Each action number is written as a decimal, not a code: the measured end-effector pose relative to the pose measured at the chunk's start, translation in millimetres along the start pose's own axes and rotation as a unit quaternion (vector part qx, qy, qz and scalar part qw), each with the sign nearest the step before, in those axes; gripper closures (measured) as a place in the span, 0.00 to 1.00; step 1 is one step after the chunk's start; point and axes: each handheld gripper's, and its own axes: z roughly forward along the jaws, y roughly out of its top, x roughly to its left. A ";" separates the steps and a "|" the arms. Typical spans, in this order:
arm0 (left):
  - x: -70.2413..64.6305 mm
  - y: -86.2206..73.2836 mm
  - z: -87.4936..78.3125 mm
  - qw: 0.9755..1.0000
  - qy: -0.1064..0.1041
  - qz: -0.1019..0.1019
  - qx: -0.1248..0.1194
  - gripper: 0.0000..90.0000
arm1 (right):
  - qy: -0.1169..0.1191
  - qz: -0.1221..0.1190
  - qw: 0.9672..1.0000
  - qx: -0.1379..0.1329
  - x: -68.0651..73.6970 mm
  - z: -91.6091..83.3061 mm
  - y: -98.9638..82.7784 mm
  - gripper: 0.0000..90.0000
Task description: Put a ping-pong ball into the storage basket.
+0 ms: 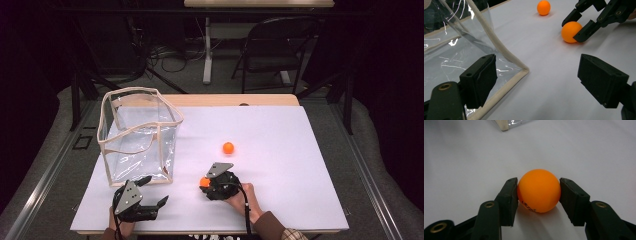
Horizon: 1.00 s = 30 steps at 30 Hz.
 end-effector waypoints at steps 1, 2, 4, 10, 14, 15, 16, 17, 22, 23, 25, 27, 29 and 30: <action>0.0 0.0 0.0 1.000 0.000 0.000 0.000 0.18 | 0.000 0.000 1.000 0.000 0.0 0.0 0.0 0.54; 0.0 0.0 0.0 1.000 0.000 0.000 0.000 0.18 | -0.001 -0.001 1.000 0.001 0.2 0.5 -0.1 0.56; -0.1 0.0 -0.2 1.000 0.000 0.000 0.000 0.18 | -0.001 -0.001 1.000 0.001 0.4 0.5 -0.1 0.56; -0.1 0.0 -0.1 1.000 0.001 0.000 -0.001 0.18 | -0.001 0.000 1.000 -0.002 0.4 -0.8 0.1 0.56; 0.0 0.1 -0.3 1.000 0.001 0.001 -0.001 0.18 | -0.003 0.000 1.000 -0.006 -0.8 -3.6 0.8 0.56; -0.1 0.1 -0.3 1.000 0.001 0.001 -0.001 0.18 | -0.004 -0.002 1.000 -0.009 -1.5 -4.2 0.9 0.56; -0.1 0.1 -0.4 1.000 0.001 0.001 -0.001 0.18 | -0.005 -0.001 1.000 -0.010 -1.8 -5.3 1.2 0.56; -0.1 0.1 -0.4 1.000 0.001 0.001 -0.001 0.18 | -0.005 0.000 1.000 -0.010 -2.2 -6.2 1.5 0.56; -0.1 0.1 -0.5 1.000 0.000 0.001 -0.001 0.18 | -0.010 0.001 1.000 -0.016 -3.3 -9.9 2.5 0.56; -0.2 0.1 -0.5 1.000 0.001 0.000 -0.001 0.18 | -0.011 0.002 1.000 -0.018 -3.6 -10.9 2.7 0.56; -0.1 0.1 -0.4 1.000 0.000 0.001 -0.001 0.18 | -0.011 0.001 1.000 -0.021 -5.1 -12.9 3.4 0.56; -0.2 0.2 -0.4 1.000 0.000 0.001 -0.001 0.18 | -0.014 0.006 1.000 -0.024 -5.0 -14.9 3.6 0.56; -0.3 0.1 -0.5 1.000 0.000 0.000 -0.001 0.18 | -0.017 0.005 0.999 -0.027 -5.8 -16.5 4.0 0.56; -0.1 0.1 -0.4 1.000 0.000 0.001 -0.001 0.18 | -0.017 0.005 0.999 -0.028 -6.2 -17.4 4.2 0.56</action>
